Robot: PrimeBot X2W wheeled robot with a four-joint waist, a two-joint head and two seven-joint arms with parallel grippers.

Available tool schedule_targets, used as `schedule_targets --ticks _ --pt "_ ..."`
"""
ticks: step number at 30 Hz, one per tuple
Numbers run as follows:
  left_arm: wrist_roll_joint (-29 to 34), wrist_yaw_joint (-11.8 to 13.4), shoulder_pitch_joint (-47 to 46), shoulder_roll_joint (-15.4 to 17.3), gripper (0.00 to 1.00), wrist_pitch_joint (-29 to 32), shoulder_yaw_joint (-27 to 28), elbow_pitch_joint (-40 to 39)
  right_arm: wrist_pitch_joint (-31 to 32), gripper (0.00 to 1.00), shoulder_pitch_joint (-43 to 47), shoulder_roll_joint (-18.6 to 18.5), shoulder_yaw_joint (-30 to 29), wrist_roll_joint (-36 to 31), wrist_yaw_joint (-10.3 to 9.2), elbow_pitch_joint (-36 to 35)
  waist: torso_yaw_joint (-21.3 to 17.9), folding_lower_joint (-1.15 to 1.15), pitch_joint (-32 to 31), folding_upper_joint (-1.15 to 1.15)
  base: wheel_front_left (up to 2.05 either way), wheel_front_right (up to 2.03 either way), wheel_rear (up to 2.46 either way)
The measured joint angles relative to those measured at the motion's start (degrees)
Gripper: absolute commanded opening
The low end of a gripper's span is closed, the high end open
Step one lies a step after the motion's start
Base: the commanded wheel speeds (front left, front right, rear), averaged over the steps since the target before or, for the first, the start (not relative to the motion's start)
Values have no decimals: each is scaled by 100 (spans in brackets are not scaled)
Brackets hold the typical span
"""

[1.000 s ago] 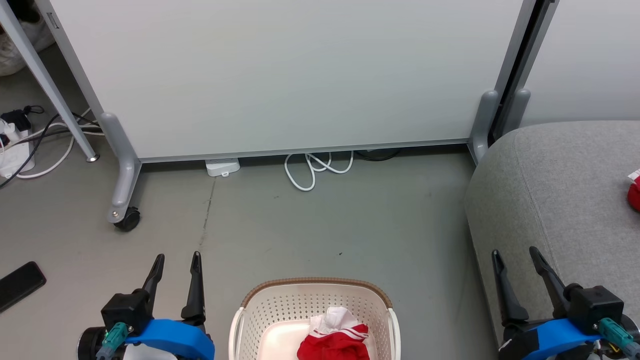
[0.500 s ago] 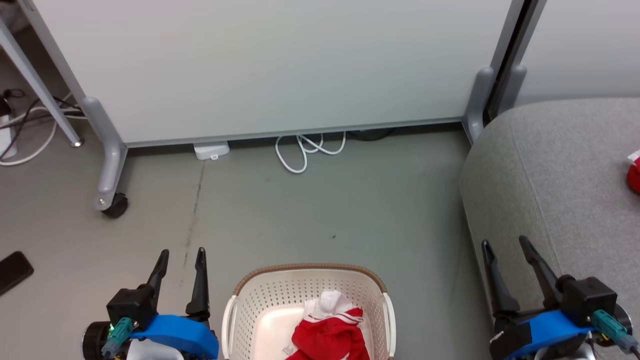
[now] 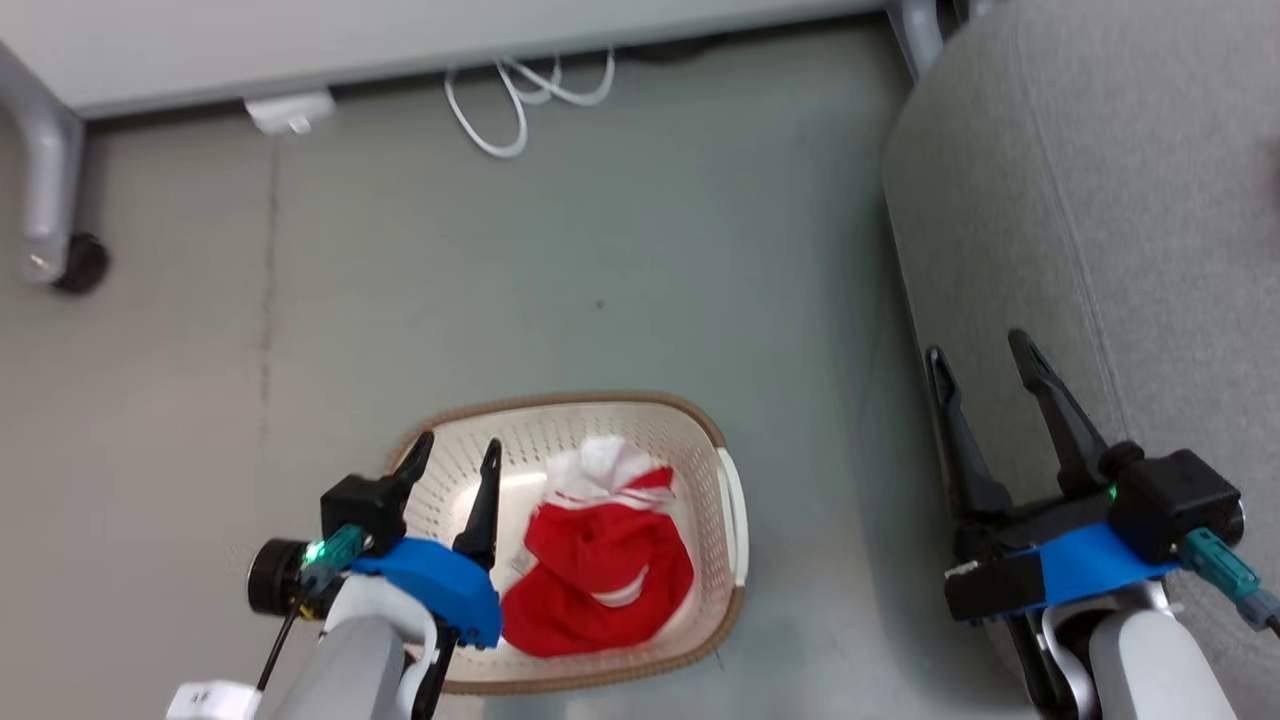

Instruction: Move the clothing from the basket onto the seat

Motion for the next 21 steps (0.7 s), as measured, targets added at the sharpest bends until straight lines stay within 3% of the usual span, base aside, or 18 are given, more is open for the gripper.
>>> schedule_targets --ticks 11,21 --pt "-215 -21 -1225 260 100 -5 -1120 1218 -266 100 -544 -3 378 159 0 -138 -678 1 1606 0 0 0 0" --pt "-402 -22 -1934 667 100 -5 -2213 1835 -548 100 -851 -4 658 409 0 -79 -1233 0 2748 0 0 0 0"
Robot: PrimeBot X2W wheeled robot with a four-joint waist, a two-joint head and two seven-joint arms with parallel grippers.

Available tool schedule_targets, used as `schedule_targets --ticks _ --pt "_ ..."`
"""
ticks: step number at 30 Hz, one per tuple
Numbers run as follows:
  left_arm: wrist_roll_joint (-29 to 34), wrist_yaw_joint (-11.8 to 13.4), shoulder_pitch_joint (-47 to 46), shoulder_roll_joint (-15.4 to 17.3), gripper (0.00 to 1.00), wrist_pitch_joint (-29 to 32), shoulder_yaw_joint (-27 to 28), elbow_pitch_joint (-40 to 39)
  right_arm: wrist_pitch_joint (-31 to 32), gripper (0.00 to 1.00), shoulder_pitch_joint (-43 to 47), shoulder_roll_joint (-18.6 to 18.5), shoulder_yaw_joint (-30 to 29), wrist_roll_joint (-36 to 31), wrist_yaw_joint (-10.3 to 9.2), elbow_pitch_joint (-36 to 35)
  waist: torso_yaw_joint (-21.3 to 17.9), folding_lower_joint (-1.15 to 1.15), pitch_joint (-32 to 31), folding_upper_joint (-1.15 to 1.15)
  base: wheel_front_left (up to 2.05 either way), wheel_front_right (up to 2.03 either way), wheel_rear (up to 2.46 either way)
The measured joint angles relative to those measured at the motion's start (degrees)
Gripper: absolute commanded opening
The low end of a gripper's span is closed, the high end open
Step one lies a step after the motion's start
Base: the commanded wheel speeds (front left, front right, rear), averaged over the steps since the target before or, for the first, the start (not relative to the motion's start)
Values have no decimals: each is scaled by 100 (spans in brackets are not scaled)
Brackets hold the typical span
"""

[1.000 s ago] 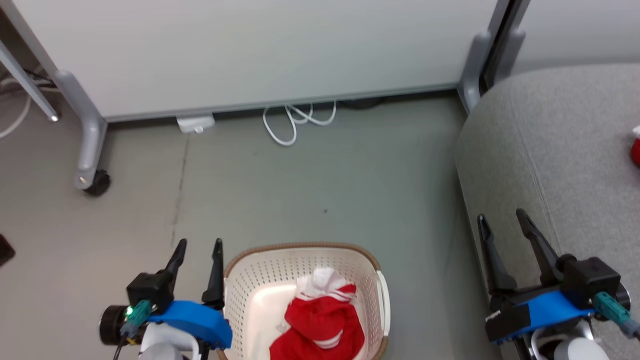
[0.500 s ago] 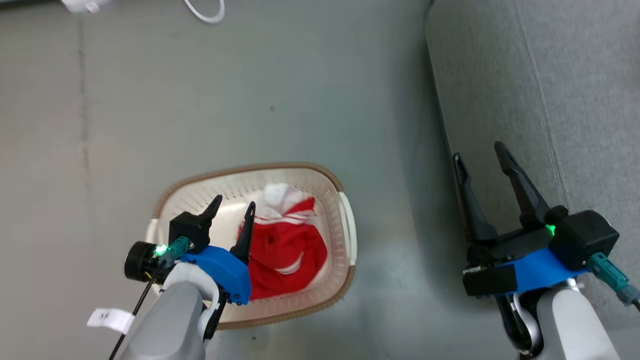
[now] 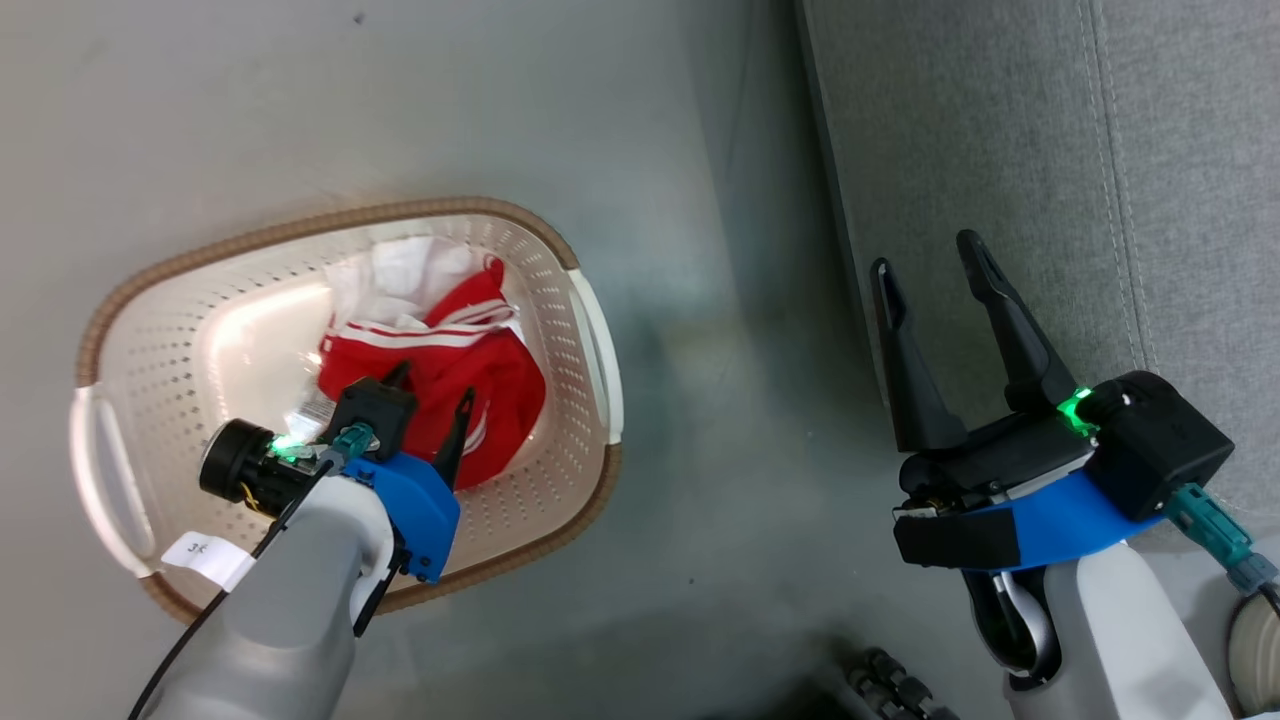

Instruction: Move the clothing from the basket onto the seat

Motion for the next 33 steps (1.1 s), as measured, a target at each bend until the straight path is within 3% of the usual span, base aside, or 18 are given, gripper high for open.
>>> schedule_targets --ticks 9,15,16,17,33 --pt "-129 1 -440 175 100 7 -320 567 -121 100 -161 1 151 98 0 55 -280 0 666 0 0 0 0" --pt "-125 137 -716 180 100 42 -326 962 -134 100 -248 1 246 157 0 75 -375 -1 914 0 0 0 0" --pt "-130 140 -753 165 72 46 -330 1011 -135 100 -257 1 257 169 0 82 -385 0 937 0 0 0 0" --pt "-125 144 -790 151 0 64 -349 1046 -138 100 -265 1 263 186 0 91 -393 -1 953 0 0 0 0" --pt "-309 48 -890 -56 0 133 -470 1292 -142 100 -357 1 285 187 0 165 -318 -2 747 0 0 0 0"
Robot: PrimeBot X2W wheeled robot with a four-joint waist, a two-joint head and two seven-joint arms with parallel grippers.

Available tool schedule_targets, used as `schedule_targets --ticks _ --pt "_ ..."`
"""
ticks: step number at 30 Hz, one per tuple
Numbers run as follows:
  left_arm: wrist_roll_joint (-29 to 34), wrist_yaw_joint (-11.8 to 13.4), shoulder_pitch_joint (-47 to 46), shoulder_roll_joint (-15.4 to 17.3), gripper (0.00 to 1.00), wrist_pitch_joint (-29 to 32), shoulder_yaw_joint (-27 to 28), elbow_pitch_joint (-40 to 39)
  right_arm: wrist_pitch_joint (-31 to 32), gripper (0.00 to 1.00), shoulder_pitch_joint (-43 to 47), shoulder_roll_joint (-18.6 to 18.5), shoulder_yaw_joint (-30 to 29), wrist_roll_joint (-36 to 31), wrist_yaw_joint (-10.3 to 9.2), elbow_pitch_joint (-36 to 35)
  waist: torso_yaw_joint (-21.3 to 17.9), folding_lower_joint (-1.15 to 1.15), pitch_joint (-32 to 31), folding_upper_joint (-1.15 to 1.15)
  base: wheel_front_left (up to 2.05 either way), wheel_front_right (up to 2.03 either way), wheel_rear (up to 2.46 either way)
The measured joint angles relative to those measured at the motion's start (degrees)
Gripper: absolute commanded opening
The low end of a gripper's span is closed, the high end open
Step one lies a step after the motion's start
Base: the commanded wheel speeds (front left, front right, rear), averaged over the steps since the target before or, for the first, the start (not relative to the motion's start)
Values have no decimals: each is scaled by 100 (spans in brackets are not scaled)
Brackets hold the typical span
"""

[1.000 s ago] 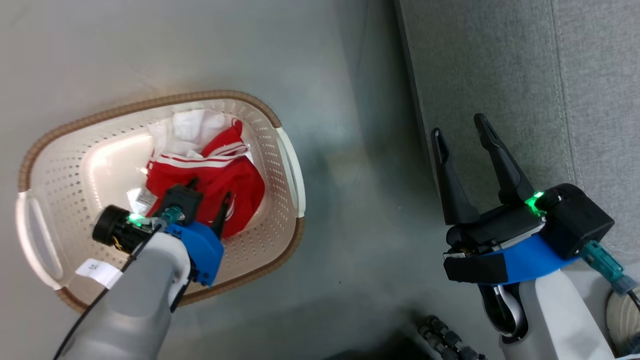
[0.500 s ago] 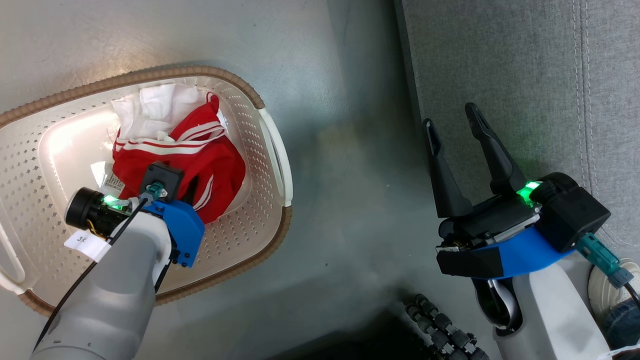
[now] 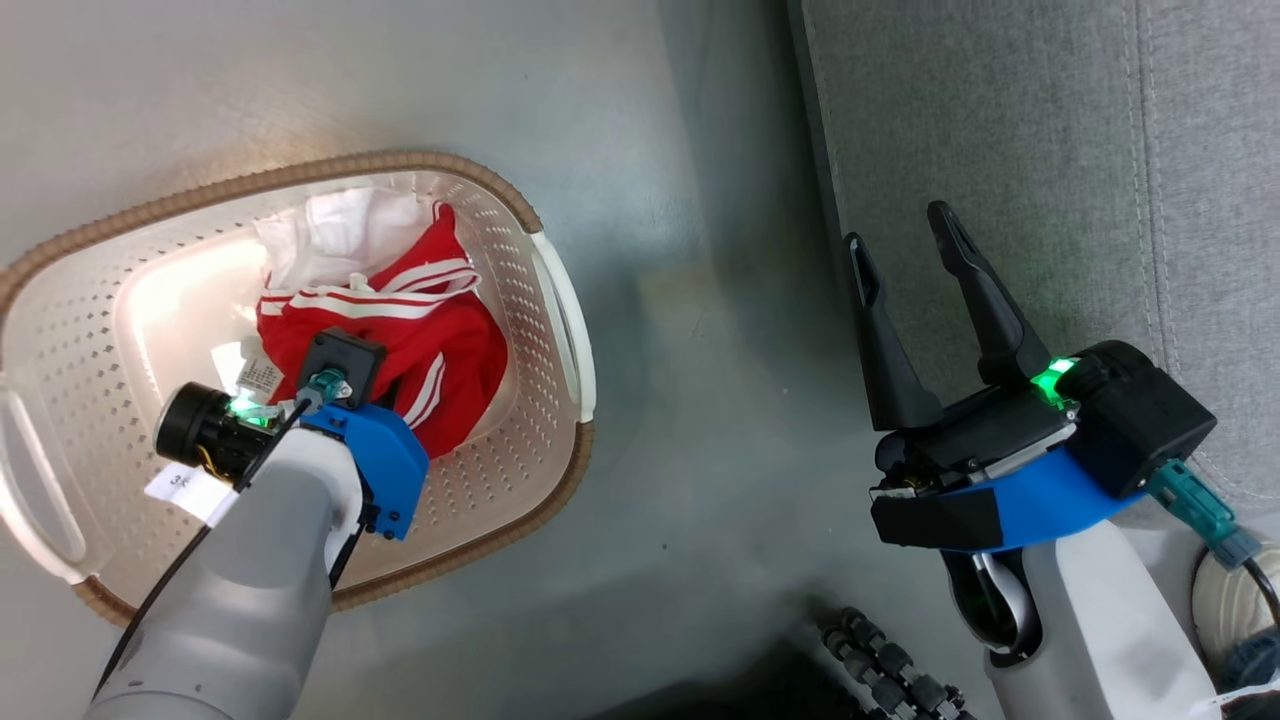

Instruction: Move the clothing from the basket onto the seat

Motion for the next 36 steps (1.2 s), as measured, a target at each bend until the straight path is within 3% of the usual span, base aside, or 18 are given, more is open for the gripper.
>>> schedule_targets --ticks 7,15,26,36 --pt "-144 -14 301 -176 0 -59 -12 37 -1 100 3 2 4 -97 0 200 138 0 -508 0 0 0 0" --pt "-268 -24 914 -380 0 -119 -179 -165 -1 100 185 8 32 -209 0 599 390 -1 -1601 0 0 0 0" --pt "-541 -47 1678 -397 0 -126 -838 -1483 274 100 882 9 -160 -298 0 950 903 -2 -3380 1 0 0 0" --pt "-861 -48 1769 -104 0 -126 -1209 -2770 651 100 1502 9 -210 -339 0 748 1485 -3 -4672 1 0 0 0"
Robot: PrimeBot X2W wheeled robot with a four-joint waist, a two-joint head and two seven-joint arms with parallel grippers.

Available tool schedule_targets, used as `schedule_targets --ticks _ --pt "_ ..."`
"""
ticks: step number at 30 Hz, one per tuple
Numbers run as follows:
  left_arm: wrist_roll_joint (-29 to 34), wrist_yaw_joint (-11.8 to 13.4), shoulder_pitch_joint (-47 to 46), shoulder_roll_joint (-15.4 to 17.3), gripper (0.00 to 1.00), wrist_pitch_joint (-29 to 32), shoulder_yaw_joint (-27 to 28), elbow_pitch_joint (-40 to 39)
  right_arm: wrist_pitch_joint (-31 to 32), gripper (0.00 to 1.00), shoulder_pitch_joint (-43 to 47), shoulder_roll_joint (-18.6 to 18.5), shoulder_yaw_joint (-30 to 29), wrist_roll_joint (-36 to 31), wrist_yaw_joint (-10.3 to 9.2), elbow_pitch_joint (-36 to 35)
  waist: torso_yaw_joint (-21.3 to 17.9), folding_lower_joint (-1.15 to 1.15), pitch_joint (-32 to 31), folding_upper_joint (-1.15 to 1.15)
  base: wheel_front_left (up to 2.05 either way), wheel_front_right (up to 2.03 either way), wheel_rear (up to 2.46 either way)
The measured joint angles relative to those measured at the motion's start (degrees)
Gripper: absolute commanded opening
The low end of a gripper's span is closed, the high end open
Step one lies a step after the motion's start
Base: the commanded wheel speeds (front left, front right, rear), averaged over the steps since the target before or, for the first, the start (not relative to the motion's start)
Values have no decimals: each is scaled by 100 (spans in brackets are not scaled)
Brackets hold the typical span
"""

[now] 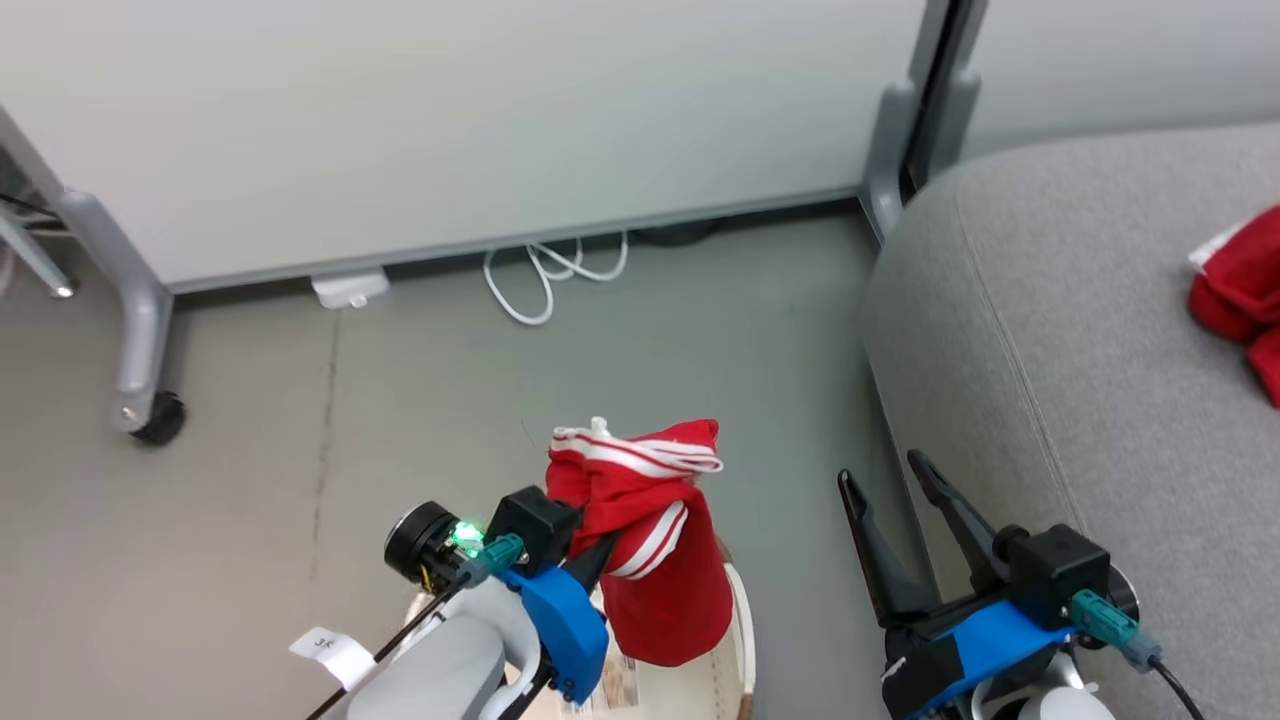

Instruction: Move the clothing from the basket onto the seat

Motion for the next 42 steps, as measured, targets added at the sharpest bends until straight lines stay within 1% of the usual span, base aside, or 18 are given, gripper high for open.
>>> schedule_targets --ticks 6,12,15,20,31,36,42 --pt "-227 0 -254 -12 0 24 -65 -349 157 100 231 0 49 40 0 -121 268 0 -512 0 0 0 0" --pt "-416 0 -752 -93 0 353 -178 -615 289 100 312 0 132 40 0 -233 441 1 -754 0 0 0 0" --pt "-499 0 -934 -119 0 528 -237 -733 310 100 343 0 182 46 0 -254 458 1 -800 0 0 0 0" --pt "-583 0 -1141 -177 0 635 -263 -867 335 100 352 0 259 74 0 -272 437 2 -817 0 0 0 0" --pt "-595 0 -1163 -208 0 668 -357 -867 360 100 347 0 276 88 0 -281 413 2 -756 0 0 0 0" --pt "-628 0 -1180 -211 0 654 -374 -848 415 100 151 0 274 52 0 -77 412 2 -718 0 0 0 0" --pt "-637 0 -1215 -236 0 630 -409 -847 527 100 -510 0 332 51 0 647 426 3 -641 0 0 0 0"
